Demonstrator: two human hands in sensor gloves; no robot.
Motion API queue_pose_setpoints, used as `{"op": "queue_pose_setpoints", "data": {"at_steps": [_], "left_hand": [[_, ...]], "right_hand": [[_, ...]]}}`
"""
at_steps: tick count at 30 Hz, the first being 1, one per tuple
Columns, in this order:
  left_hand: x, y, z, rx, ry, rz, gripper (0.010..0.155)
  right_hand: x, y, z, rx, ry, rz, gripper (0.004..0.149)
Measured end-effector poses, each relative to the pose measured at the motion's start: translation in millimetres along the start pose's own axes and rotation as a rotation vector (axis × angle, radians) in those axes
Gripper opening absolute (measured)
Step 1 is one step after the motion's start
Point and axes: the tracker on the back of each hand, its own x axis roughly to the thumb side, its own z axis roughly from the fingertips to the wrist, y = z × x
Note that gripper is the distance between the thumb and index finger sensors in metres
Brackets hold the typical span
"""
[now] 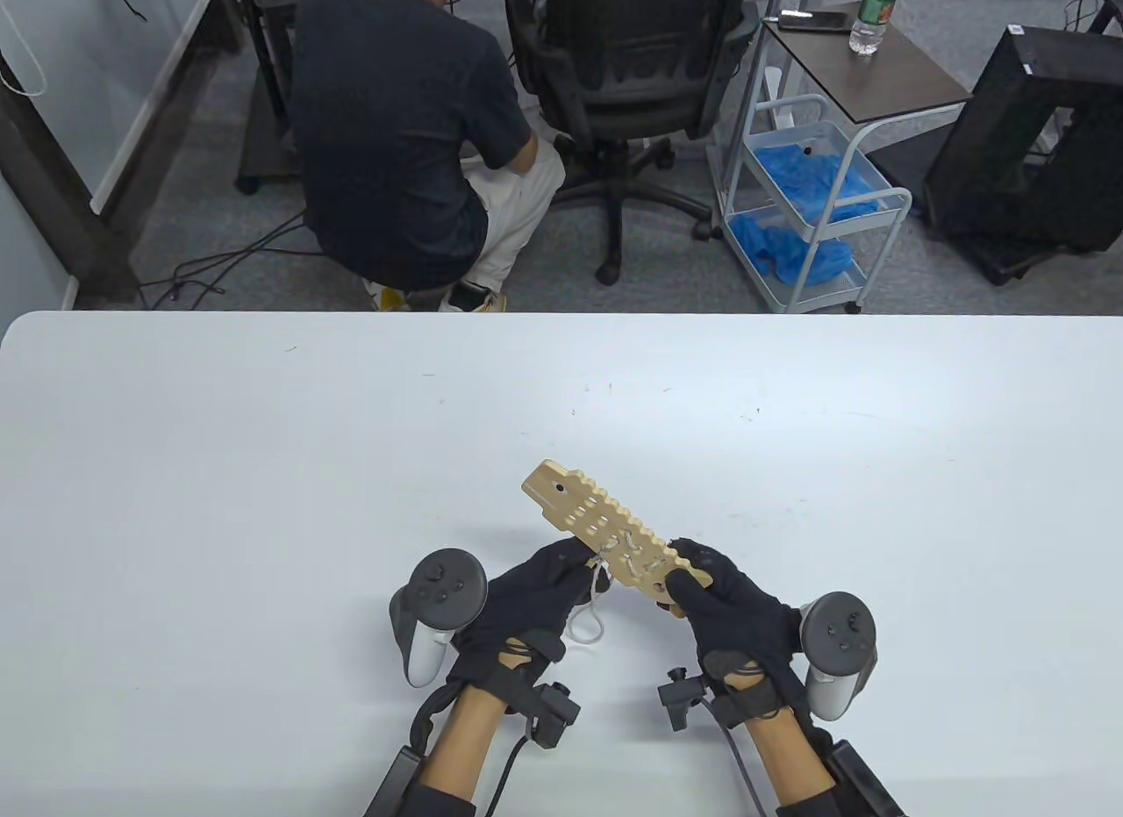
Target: Remove rope from all holes on crocodile lacing toy
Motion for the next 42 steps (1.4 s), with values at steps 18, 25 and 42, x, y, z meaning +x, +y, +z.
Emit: {"op": "queue_pose_setpoints", "data": {"at_steps": [18, 25, 42], "left_hand": [[9, 4, 4, 0.122, -0.029, -0.252, 0.045], [5, 12, 5, 0.170, -0.006, -0.218, 0.044], [-1, 22, 4, 0.200, 0.035, -0.224, 0.055]], "right_hand": [[-1, -5, 0, -0.059, 0.039, 0.008, 0.047], [-8, -10, -1, -0.092, 0.118, 0.004, 0.047], [-24, -24, -5, -0.167, 0.280, -0.089, 0.048]]}}
